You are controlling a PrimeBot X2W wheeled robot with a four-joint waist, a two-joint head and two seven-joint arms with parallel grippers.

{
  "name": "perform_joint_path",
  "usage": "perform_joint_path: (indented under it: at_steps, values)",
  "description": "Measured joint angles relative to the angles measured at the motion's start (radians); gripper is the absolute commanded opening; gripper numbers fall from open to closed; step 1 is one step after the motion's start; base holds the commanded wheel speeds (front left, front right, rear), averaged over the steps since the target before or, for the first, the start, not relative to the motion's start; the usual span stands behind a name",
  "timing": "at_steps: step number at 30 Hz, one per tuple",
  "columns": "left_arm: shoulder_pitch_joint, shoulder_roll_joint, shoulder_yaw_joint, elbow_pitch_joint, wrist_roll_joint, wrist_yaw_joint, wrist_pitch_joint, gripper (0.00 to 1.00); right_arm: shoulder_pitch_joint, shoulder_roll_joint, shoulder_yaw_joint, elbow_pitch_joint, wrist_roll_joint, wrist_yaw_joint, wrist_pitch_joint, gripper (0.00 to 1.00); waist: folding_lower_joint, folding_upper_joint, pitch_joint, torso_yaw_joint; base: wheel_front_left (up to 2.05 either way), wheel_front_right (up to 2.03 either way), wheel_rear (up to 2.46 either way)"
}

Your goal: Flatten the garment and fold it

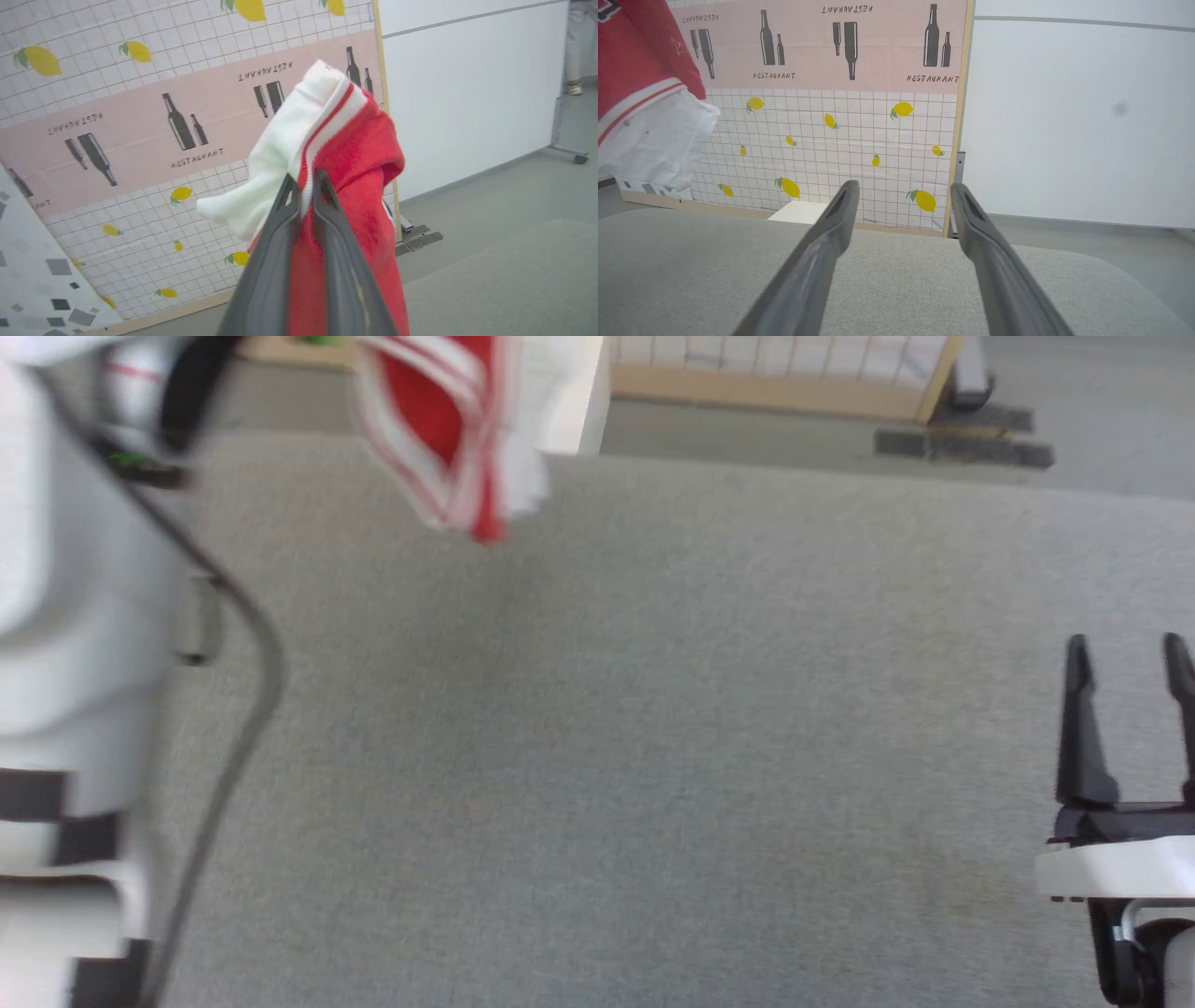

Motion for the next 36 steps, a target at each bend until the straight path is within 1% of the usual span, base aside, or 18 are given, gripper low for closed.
perform_joint_path:
  at_steps: [4,9,10,12,13,15,19,21,23,26,28,31,33,34,35,36]
  values:
    - [-0.002,-0.102,-0.053,-0.066,-0.030,0.021,0.041,0.00,0.001,0.000,-0.037,-0.001,0.017,0.000,-0.005,1.00,0.0000,0.0000,-0.035,-0.033,0.00,0.00,0.00]
    - [0.012,-0.237,-0.114,-0.115,-0.067,0.075,0.039,0.00,0.002,0.001,-0.080,-0.016,0.021,0.000,-0.008,1.00,0.0000,0.0000,-0.048,-0.084,0.00,0.00,0.00]
    - [0.024,-0.258,-0.132,-0.122,-0.072,0.082,0.033,0.00,0.002,0.001,-0.092,-0.019,0.022,0.000,-0.008,1.00,0.0000,0.0000,-0.049,-0.094,0.00,0.00,0.00]
    - [0.062,-0.284,-0.161,-0.133,-0.088,0.100,0.006,0.00,0.002,0.000,-0.107,-0.024,0.022,0.000,-0.008,1.00,0.0000,0.0000,-0.049,-0.112,0.00,0.00,0.00]
    - [0.090,-0.293,-0.174,-0.137,-0.109,0.118,-0.015,0.00,0.002,0.001,-0.112,-0.026,0.022,0.000,-0.007,1.00,0.0000,0.0000,-0.048,-0.121,0.00,0.00,0.00]
    - [0.156,-0.298,-0.214,-0.141,-0.134,0.142,-0.050,0.00,0.002,0.001,-0.120,-0.032,0.022,0.000,-0.003,1.00,0.0000,0.0000,-0.044,-0.140,0.00,0.00,0.00]
    - [0.271,-0.300,-0.283,-0.108,-0.128,0.186,-0.149,0.00,0.002,0.001,-0.122,-0.045,0.022,0.000,0.007,1.00,0.0000,0.0000,-0.032,-0.173,0.00,0.00,0.00]
    - [0.332,-0.301,-0.316,-0.057,-0.102,0.200,-0.207,0.00,0.002,0.001,-0.118,-0.047,0.026,0.000,0.010,1.00,0.0000,0.0000,-0.021,-0.189,0.00,0.00,0.00]
    - [0.393,-0.302,-0.324,0.004,-0.096,0.222,-0.255,0.00,0.002,0.001,-0.112,-0.048,0.028,0.000,0.012,1.00,0.0000,0.0000,-0.010,-0.202,0.00,0.00,0.00]
    - [0.478,-0.293,-0.346,0.138,-0.090,0.231,-0.269,0.00,0.001,0.001,-0.103,-0.051,0.029,0.000,0.019,1.00,0.0000,0.0000,0.010,-0.218,0.00,0.00,0.00]
    - [0.516,-0.276,-0.377,0.240,-0.085,0.228,-0.259,0.00,0.001,0.001,-0.096,-0.053,0.028,0.000,0.020,1.00,0.0000,0.0000,0.024,-0.228,0.00,0.00,0.00]
    - [0.535,-0.262,-0.384,0.358,-0.086,0.218,-0.254,0.00,0.001,0.001,-0.082,-0.056,0.028,0.000,0.028,1.00,0.0000,0.0000,0.042,-0.238,0.00,0.00,0.00]
    - [0.536,-0.264,-0.379,0.408,-0.092,0.213,-0.262,0.00,0.000,0.001,-0.075,-0.057,0.028,0.000,0.031,1.00,0.0000,0.0000,0.052,-0.242,0.00,0.00,0.00]
    - [0.534,-0.266,-0.378,0.426,-0.093,0.212,-0.275,0.33,0.000,0.001,-0.073,-0.057,0.028,0.000,0.032,1.00,0.0000,0.0000,0.056,-0.243,0.00,0.00,0.00]
    - [0.533,-0.267,-0.377,0.439,-0.093,0.211,-0.295,1.00,0.000,0.001,-0.072,-0.056,0.028,0.000,0.037,1.00,0.0000,0.0000,0.058,-0.241,0.00,0.00,0.00]
    - [0.532,-0.270,-0.370,0.446,-0.095,0.212,-0.316,1.00,0.000,0.001,-0.072,-0.056,0.028,0.000,0.037,1.00,0.0000,0.0000,0.058,-0.238,0.00,0.00,0.00]
